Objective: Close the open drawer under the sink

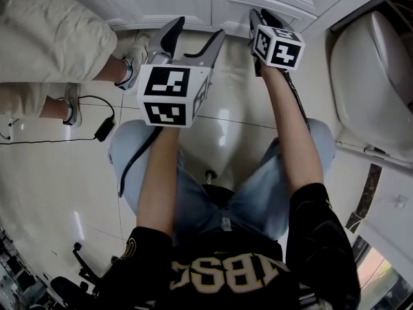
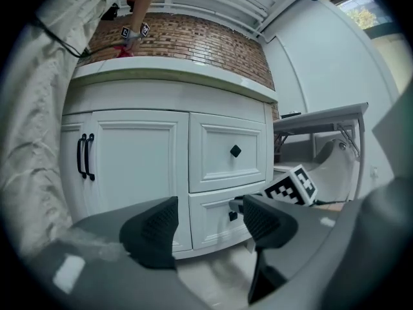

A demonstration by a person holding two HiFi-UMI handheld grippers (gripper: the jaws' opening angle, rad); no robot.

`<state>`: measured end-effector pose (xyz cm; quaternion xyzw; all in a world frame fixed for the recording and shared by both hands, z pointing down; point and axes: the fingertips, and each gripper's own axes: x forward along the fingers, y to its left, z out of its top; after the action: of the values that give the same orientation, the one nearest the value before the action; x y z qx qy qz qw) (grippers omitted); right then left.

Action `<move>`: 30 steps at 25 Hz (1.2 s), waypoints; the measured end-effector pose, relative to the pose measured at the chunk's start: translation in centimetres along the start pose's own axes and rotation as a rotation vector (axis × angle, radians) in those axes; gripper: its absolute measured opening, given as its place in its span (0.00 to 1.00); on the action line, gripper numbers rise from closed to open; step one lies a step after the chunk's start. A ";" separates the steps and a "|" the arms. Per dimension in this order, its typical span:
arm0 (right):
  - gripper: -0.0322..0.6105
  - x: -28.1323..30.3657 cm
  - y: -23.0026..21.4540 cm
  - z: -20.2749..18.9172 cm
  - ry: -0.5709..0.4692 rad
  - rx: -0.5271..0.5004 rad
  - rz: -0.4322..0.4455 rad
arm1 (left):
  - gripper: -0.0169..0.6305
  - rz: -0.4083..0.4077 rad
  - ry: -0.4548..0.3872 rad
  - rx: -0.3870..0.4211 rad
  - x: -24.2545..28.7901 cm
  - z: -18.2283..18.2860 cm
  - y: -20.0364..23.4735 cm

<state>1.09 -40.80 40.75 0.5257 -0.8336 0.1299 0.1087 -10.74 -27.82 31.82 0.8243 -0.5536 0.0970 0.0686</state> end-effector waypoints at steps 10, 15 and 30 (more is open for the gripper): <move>0.21 -10.7 5.5 4.5 -0.246 -0.090 0.149 | 0.51 -0.020 -0.070 0.022 -1.4 1.2 -1.3; 0.21 -15.7 6.8 6.5 -0.350 -0.176 0.167 | 0.50 -0.055 -0.108 0.054 -2.0 1.9 -3.0; 0.47 -22.1 -0.5 7.1 -0.414 -0.067 -0.040 | 0.49 -0.078 -0.156 0.073 -1.7 2.6 -5.9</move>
<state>10.61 -24.64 27.11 0.5539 -0.8313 -0.0109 -0.0450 -5.64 -24.60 28.82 0.8521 -0.5210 0.0498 -0.0010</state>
